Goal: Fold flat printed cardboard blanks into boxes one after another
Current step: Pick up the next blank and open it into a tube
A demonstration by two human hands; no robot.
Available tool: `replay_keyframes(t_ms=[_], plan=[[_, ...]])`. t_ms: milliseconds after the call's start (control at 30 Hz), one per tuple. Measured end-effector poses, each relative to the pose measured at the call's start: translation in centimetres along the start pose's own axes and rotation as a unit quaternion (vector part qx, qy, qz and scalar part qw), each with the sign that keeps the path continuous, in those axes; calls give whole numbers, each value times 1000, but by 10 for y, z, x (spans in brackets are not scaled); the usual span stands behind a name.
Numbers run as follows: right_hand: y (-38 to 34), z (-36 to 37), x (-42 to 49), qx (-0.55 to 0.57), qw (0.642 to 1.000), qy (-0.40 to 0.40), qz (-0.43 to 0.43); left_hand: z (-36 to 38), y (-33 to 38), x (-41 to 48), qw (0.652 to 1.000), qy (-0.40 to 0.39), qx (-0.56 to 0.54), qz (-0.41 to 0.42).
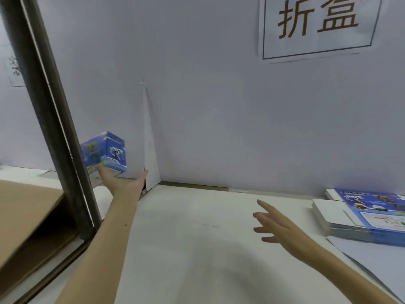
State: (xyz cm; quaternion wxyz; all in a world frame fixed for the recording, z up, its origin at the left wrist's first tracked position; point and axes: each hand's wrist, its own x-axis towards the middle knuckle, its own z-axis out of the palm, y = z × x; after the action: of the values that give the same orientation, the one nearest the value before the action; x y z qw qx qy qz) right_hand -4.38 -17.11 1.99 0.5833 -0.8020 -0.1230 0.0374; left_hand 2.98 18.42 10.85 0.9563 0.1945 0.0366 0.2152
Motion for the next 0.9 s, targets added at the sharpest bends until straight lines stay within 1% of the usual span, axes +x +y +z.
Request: replay_keyframes(t_ms=[33, 67, 100, 133, 167, 233, 300, 333, 367, 400, 433, 467, 500, 567, 600, 633, 700, 767, 800, 833, 900], plan=[[-1, -4, -1, 0, 1000, 6, 1, 6, -11, 3, 1000, -11, -3, -13], [0, -12, -4, -5, 1000, 12, 5, 11, -34, 2, 998, -24, 23, -50], [0, -15, -4, -17, 1000, 13, 12, 10, -56, -5, 992, -39, 79, -90], [2, -21, -5, -43, 999, 21, 22, 8, -83, -16, 977, -59, 157, -132], [7, -29, -6, -79, 996, 35, 31, 6, -110, -29, 953, -78, 238, -171], [17, -51, -4, -186, 979, 64, 53, -2, -158, -56, 886, -130, 370, -246], [24, -77, -1, -297, 948, 90, 72, -3, -201, -82, 808, -196, 466, -304], [28, -92, 0, -336, 932, 103, 85, -1, -219, -95, 775, -216, 503, -316], [33, -105, 0, -366, 918, 114, 103, 3, -238, -106, 752, -221, 530, -323], [39, -118, -1, -393, 903, 124, 121, 8, -255, -116, 739, -224, 538, -337], [45, -129, -3, -423, 886, 137, 131, 13, -271, -124, 731, -235, 533, -354], [51, -139, -5, -452, 867, 160, 136, 17, -288, -131, 732, -247, 513, -375], [59, -148, -7, -471, 849, 199, 134, 19, -302, -137, 740, -254, 480, -398], [72, -165, -13, -468, 817, 305, 141, 23, -329, -147, 752, -239, 431, -439], [77, -172, -16, -455, 808, 342, 152, 25, -340, -149, 754, -225, 420, -452], [83, -178, -18, -441, 807, 357, 164, 28, -349, -152, 754, -216, 416, -461], [96, -186, -23, -451, 813, 324, 174, 35, -364, -159, 755, -206, 403, -475], [107, -189, -28, -488, 811, 288, 149, 40, -376, -163, 757, -176, 410, -476], [111, -190, -31, -496, 810, 283, 134, 43, -383, -162, 751, -161, 430, -474], [116, -190, -33, -500, 809, 285, 123, 47, -390, -160, 740, -149, 455, -472], [120, -189, -35, -504, 806, 290, 110, 58, -399, -158, 704, -119, 504, -486]])
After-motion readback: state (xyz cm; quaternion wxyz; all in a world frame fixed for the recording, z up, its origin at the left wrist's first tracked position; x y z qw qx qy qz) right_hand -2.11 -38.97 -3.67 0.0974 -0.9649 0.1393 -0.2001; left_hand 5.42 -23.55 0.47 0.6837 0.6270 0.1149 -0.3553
